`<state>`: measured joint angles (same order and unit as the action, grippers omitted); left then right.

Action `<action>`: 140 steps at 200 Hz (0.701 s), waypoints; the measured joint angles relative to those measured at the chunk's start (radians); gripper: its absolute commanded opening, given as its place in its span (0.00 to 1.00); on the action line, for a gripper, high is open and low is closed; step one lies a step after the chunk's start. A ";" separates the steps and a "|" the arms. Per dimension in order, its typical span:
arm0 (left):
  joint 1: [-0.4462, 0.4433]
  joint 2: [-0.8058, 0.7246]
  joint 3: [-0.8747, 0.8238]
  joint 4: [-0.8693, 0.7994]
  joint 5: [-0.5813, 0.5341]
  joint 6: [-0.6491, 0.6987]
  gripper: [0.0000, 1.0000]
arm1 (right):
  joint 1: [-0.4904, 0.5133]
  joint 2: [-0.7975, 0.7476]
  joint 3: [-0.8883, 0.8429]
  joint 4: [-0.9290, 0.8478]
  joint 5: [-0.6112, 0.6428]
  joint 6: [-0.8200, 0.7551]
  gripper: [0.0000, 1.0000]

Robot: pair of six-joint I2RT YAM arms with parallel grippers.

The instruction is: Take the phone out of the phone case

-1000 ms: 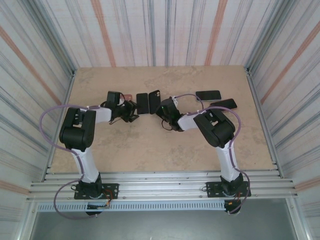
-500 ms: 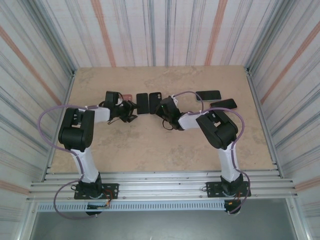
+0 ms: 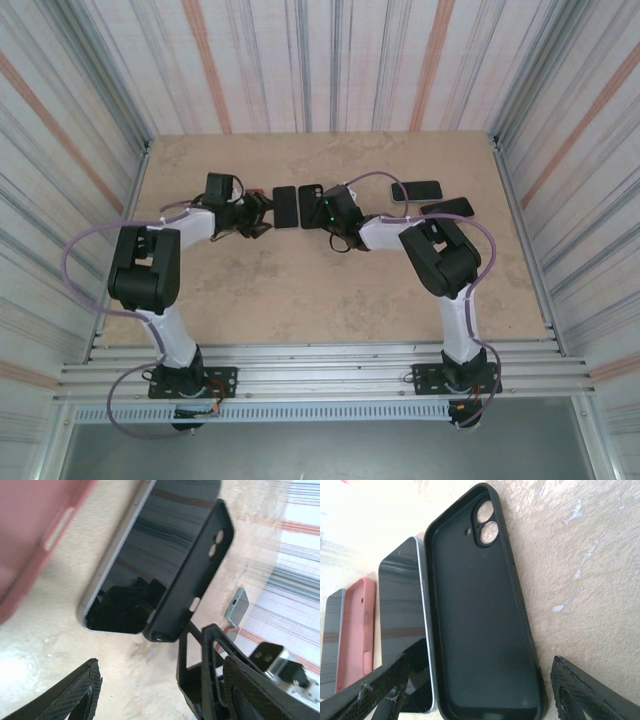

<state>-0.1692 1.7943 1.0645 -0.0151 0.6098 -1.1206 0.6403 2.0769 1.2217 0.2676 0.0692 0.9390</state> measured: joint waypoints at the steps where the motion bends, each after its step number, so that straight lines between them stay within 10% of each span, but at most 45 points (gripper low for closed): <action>1: 0.000 -0.002 0.002 -0.002 0.000 0.001 0.70 | 0.000 0.000 0.001 -0.001 -0.002 -0.002 0.76; 140: -0.049 -0.239 0.035 -0.115 0.000 0.201 0.91 | -0.250 -0.335 0.005 -0.453 -0.053 -0.289 0.93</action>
<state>-0.2184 1.5551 1.1000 -0.1303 0.6098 -0.9195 0.3901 1.7420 1.2266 -0.1852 0.0158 0.6498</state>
